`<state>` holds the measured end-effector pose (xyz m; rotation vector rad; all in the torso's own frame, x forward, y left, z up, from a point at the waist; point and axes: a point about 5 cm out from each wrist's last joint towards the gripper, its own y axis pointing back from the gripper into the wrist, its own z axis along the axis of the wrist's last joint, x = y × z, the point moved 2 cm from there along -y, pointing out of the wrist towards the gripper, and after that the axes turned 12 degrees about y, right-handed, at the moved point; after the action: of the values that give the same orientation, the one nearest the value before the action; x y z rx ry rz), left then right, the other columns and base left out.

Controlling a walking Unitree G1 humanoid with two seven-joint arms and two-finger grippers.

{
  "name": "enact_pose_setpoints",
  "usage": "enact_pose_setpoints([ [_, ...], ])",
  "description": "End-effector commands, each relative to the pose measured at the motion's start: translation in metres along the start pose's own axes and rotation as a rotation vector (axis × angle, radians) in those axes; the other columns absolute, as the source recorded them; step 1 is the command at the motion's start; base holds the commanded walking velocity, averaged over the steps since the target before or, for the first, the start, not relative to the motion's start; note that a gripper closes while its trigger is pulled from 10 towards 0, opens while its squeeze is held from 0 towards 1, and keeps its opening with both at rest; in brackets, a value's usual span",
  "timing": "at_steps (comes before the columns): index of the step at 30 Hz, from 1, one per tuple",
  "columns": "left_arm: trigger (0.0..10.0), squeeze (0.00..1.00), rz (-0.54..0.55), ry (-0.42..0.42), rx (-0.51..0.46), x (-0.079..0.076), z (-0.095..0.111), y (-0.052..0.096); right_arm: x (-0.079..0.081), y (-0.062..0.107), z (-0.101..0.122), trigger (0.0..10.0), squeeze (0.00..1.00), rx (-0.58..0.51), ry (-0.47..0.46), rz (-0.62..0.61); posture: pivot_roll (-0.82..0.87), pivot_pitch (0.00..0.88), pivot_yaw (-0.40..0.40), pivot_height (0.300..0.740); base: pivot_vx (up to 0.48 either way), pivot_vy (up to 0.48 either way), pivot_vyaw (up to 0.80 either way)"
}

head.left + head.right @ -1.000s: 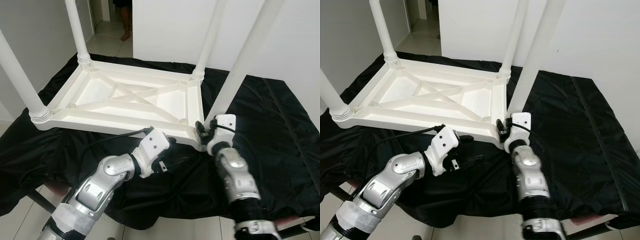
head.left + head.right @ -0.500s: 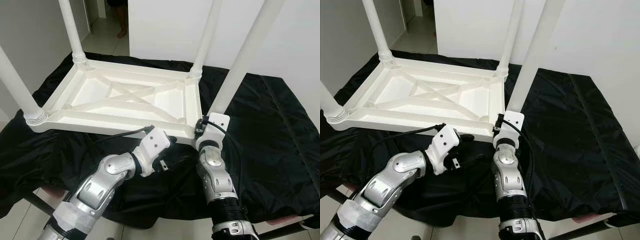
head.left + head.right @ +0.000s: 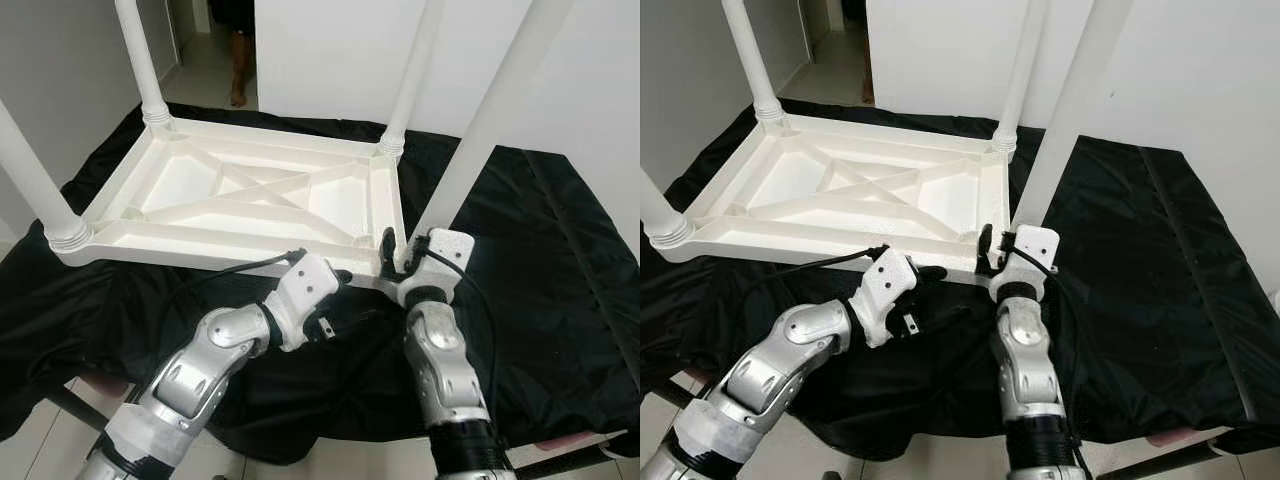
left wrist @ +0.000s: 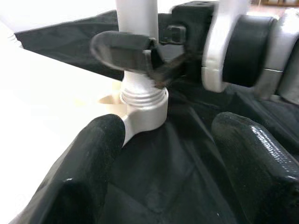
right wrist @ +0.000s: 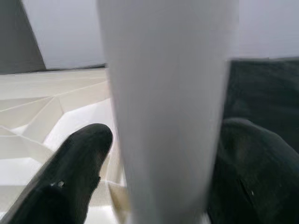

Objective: Building children table

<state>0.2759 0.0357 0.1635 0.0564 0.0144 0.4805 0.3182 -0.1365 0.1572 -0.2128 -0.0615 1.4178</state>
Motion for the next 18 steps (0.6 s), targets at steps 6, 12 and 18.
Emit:
enact_pose_setpoints([
  [6, 10.0, 0.0, 0.074, -0.023, -0.041, 0.017, 0.009, 0.006, -0.013, 0.033, -0.001, 10.0, 0.0, -0.073, 0.06, 0.065, 0.02, 0.065, -0.072, 0.74, 0.0, 0.0, 0.0],
  [12, 10.0, 0.0, 0.134, -0.05, -0.059, 0.033, 0.015, 0.011, -0.02, 0.048, -0.008, 10.0, 0.0, -0.063, 0.084, 0.097, 0.02, 0.071, -0.069, 0.74, 0.0, 0.0, 0.0],
  [18, 10.0, 0.0, 0.224, -0.102, -0.073, 0.053, 0.022, 0.015, -0.01, 0.065, -0.011, 10.0, 0.0, -0.068, 0.064, 0.244, 0.01, 0.073, -0.062, 0.74, 0.0, 0.0, 0.0],
])
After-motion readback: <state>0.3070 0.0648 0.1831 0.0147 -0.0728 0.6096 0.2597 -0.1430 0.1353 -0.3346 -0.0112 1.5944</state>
